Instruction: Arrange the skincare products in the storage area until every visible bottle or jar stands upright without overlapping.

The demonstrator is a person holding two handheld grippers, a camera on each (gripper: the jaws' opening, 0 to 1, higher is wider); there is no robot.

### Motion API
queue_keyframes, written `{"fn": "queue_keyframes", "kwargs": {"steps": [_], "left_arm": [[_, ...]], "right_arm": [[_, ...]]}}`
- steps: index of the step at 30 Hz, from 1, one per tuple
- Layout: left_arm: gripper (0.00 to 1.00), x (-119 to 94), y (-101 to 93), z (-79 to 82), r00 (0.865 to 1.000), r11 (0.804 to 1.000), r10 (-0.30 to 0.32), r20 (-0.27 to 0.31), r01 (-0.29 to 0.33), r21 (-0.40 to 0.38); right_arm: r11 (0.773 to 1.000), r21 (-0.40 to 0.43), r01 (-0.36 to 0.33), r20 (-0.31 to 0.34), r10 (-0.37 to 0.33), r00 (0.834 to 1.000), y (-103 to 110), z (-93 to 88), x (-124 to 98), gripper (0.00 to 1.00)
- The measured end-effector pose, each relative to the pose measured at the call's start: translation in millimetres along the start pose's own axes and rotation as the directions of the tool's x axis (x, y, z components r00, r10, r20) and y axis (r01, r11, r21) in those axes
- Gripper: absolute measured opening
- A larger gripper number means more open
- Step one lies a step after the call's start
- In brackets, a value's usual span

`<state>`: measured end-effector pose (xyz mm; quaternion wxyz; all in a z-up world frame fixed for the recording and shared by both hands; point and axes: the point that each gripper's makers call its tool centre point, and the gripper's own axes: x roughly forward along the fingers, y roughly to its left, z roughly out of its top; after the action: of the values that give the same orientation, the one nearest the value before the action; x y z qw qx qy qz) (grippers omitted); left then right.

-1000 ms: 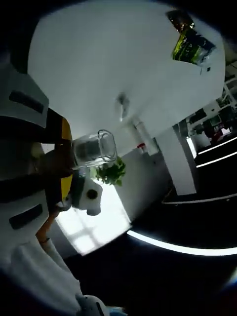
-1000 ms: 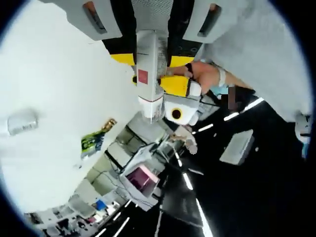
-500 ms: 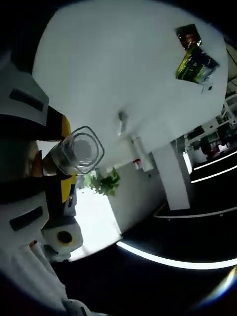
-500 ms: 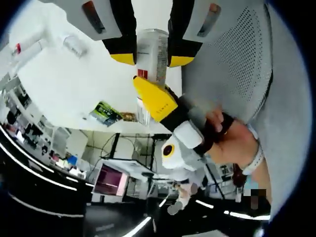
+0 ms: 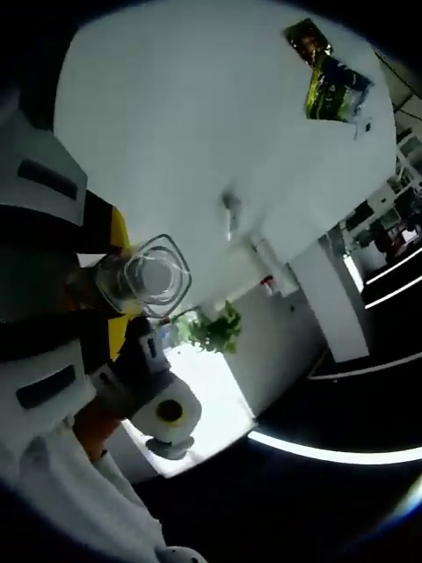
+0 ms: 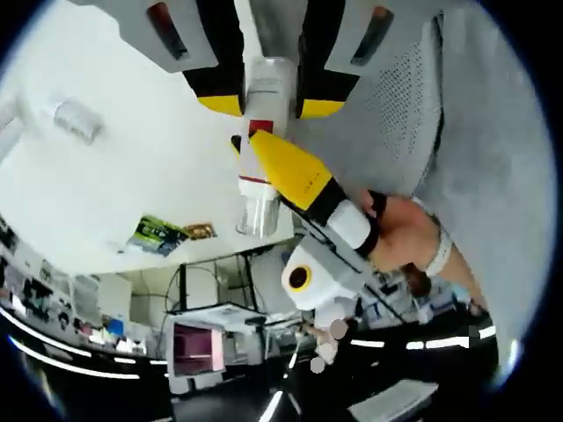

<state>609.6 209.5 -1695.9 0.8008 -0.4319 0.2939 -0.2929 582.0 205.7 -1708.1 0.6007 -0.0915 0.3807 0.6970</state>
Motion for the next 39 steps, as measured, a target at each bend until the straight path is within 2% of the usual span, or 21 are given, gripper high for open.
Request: {"fn": "queue_keyframes", "kwargs": {"steps": [2, 3, 5, 8, 9, 11, 12, 13, 15, 17, 18, 20, 21, 22, 23, 25, 26, 29, 33, 36, 39], "left_arm": [[0.2, 3, -16.7, -4.6, 0.997, 0.996, -0.078, -0.028, 0.079, 0.032], [0.2, 4, -24.0, -7.8, 0.993, 0.991, -0.107, -0.048, 0.111, 0.075], [0.2, 5, -36.0, -10.9, 0.986, 0.983, -0.154, -0.062, 0.159, 0.087], [0.2, 4, -51.4, -15.5, 0.971, 0.968, -0.226, -0.083, 0.233, 0.09], [0.2, 4, -54.4, -16.3, 0.967, 0.964, -0.239, -0.086, 0.247, 0.098], [0.2, 4, -58.1, -18.1, 0.962, 0.958, -0.256, -0.096, 0.266, 0.106], [0.2, 3, -63.7, -20.3, 0.953, 0.951, -0.284, -0.108, 0.295, 0.095], [0.2, 3, -65.7, -20.6, 0.95, 0.949, -0.293, -0.11, 0.303, 0.09], [0.2, 2, -64.9, -19.2, 0.952, 0.949, -0.289, -0.105, 0.299, 0.099], [0.2, 2, -57.9, -13.8, 0.962, 0.959, -0.261, -0.078, 0.268, 0.092], [0.21, 2, -53.0, -5.9, 0.971, 0.968, -0.237, -0.035, 0.239, 0.075], [0.21, 1, -46.3, 3.8, 0.977, 0.976, -0.212, 0.016, 0.211, 0.054], [0.21, 0, -43.7, 6.9, 0.98, 0.979, -0.199, 0.033, 0.197, 0.052], [0.2, -1, -42.8, 9.2, 0.98, 0.98, -0.192, 0.046, 0.189, 0.058], [0.2, -2, -40.2, 13.1, 0.982, 0.984, -0.174, 0.068, 0.171, 0.058], [0.2, -4, -35.3, 18.9, 0.983, 0.988, -0.152, 0.1, 0.148, 0.044], [0.19, -4, -29.2, 25.2, 0.983, 0.993, -0.12, 0.138, 0.117, 0.025], [0.18, -8, -22.7, 30.6, 0.981, 0.996, -0.094, 0.168, 0.092, 0.02], [0.18, -13, -18.3, 38.7, 0.973, 0.997, -0.077, 0.217, 0.077, 0.011], [0.18, -14, -17.6, 40.8, 0.971, 0.997, -0.074, 0.228, 0.074, 0.009], [0.18, -15, -17.3, 41.9, 0.969, 0.997, -0.072, 0.235, 0.073, 0.006]], "right_arm": [[0.998, 0.043, -0.054, 0.018, 0.053, 0.998, 2, -2.7, -4, 0.17], [0.983, 0.101, -0.151, 0.022, 0.15, 0.988, 12, -7.2, -10, 0.18], [0.96, 0.145, -0.239, 0.054, 0.234, 0.971, 22, -7.6, -16, 0.2], [0.873, 0.28, -0.399, 0.119, 0.381, 0.917, 39, -9.1, -27, 0.22], [0.866, 0.287, -0.41, 0.125, 0.391, 0.912, 40, -9.4, -27, 0.23], [0.808, 0.353, -0.472, 0.147, 0.45, 0.881, 48, -11.4, -30, 0.22], [0.763, 0.4, -0.507, 0.157, 0.488, 0.859, 54, -11.8, -32, 0.22], [0.744, 0.42, -0.52, 0.154, 0.506, 0.848, 59, -12.2, -32, 0.22], [0.805, 0.33, -0.494, 0.152, 0.471, 0.869, 56, -10.2, -28, 0.21], [0.82, 0.334, -0.465, 0.165, 0.435, 0.885, 48, -6.7, -27, 0.2], [0.833, 0.341, -0.435, 0.194, 0.39, 0.9, 42, 0.1, -27, 0.2], [0.861, 0.331, -0.387, 0.229, 0.324, 0.918, 33, 9.0, -26, 0.2], [0.88, 0.318, -0.353, 0.237, 0.287, 0.928, 29, 12.1, -23, 0.2], [0.888, 0.311, -0.339, 0.237, 0.273, 0.932, 28, 12.8, -22, 0.2], [0.92, 0.277, -0.278, 0.246, 0.212, 0.946, 24, 16.9, -16, 0.19], [0.935, 0.263, -0.237, 0.253, 0.17, 0.952, 22, 19.9, -10, 0.19], [0.95, 0.251, -0.186, 0.268, 0.116, 0.956, 18, 22.6, -5, 0.19], [0.962, 0.244, -0.12, 0.279, 0.049, 0.959, 15, 26.2, 5, 0.19], [0.959, 0.276, -0.059, 0.325, -0.035, 0.945, 14, 37.8, 11, 0.19], [0.973, 0.232, 0.005, 0.333, -0.084, 0.939, 10, 42.1, 12, 0.19], [0.979, 0.201, 0.044, 0.319, -0.108, 0.942, 8, 43.0, 9, 0.19]]}}
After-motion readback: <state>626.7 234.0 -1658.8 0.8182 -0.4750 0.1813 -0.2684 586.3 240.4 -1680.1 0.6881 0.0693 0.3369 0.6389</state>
